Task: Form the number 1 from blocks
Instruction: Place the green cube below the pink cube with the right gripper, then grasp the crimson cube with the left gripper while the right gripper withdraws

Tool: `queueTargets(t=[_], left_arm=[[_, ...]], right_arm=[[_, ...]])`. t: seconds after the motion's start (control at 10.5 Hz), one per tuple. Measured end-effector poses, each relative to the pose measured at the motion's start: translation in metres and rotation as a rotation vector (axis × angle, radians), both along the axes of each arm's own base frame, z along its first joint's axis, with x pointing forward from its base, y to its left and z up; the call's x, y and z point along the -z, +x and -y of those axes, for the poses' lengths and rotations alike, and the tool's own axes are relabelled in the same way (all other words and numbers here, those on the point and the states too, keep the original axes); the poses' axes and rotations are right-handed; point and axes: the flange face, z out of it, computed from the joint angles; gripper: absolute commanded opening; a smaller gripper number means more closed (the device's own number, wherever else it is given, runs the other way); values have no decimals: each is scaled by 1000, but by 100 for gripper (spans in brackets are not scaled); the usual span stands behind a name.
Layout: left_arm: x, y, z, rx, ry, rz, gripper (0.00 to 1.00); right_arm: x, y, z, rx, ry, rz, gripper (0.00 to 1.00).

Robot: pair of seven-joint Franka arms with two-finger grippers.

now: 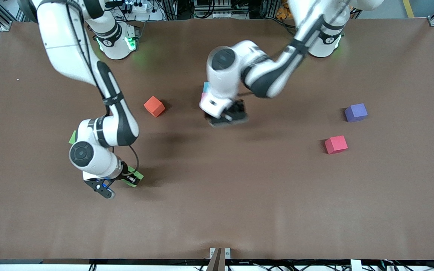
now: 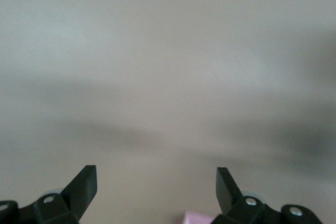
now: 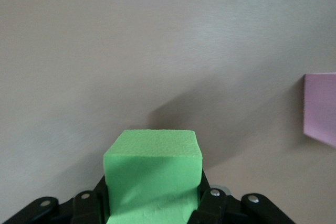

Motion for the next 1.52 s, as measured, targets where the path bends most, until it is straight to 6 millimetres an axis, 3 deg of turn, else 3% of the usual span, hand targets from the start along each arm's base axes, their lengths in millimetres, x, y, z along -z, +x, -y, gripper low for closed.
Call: queueTargets(t=[0.19,0.38,0.57,0.76,0.95,1.04,1.23,1.52], left_arm=[[-7,65,-90,-90,13,-3,100],[0,104,-166,-114,27,-20,100],[5,126,-228,-131,41,-44,100],[18,135,-287,-92,75,-125,100],[44,140,-337,-64,89,-189,100],[62,137,-350,-48,104,-220,100],[96,124,-359,-36,131,-280,100],[131,107,-387,-9,174,-289,100]], right_arm=[[-39,-23,-63,-91,3,39,55],[-56,-57,-126,-190,14,46,55],[-50,-99,-191,-291,13,32,55],[-37,-138,-236,-368,17,22,55],[-12,-170,-259,-417,44,27,55],[2,-185,-265,-434,54,26,55],[16,-205,-273,-459,60,8,55],[21,-225,-270,-474,56,-23,55]])
